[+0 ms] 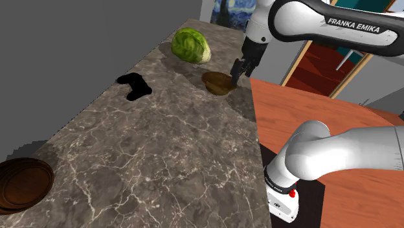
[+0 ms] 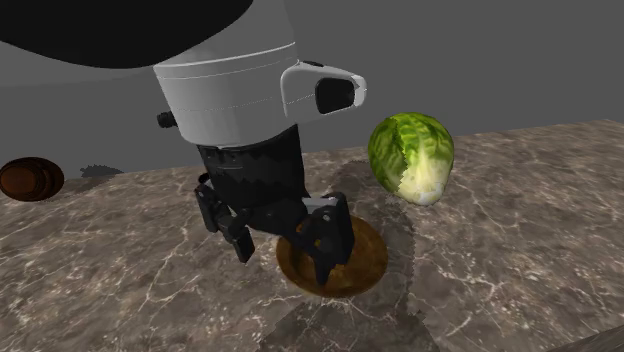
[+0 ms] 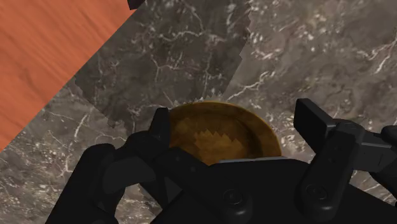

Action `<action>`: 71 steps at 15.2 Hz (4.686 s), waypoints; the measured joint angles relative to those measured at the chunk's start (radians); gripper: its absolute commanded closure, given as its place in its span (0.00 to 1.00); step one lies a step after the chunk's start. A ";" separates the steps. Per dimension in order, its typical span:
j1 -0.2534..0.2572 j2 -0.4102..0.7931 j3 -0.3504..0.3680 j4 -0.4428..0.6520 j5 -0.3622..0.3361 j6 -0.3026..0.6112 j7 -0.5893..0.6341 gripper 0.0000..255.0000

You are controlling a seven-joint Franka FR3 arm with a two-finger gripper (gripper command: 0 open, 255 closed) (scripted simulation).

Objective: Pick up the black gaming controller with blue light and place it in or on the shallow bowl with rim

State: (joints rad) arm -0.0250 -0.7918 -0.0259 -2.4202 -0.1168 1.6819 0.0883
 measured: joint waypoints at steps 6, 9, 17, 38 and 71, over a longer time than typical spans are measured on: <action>0.018 0.139 0.045 0.076 0.045 0.042 0.072 0.00; 0.031 0.236 0.081 0.132 0.076 0.069 0.130 0.00; 0.055 0.542 0.157 0.377 0.122 0.101 0.269 0.00; 0.149 1.229 0.226 1.108 0.105 0.013 0.510 0.00; 0.159 1.250 0.227 1.255 0.101 -0.113 0.518 1.00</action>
State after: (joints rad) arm 0.1336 0.4583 0.2013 -1.1649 -0.0158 1.5694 0.6062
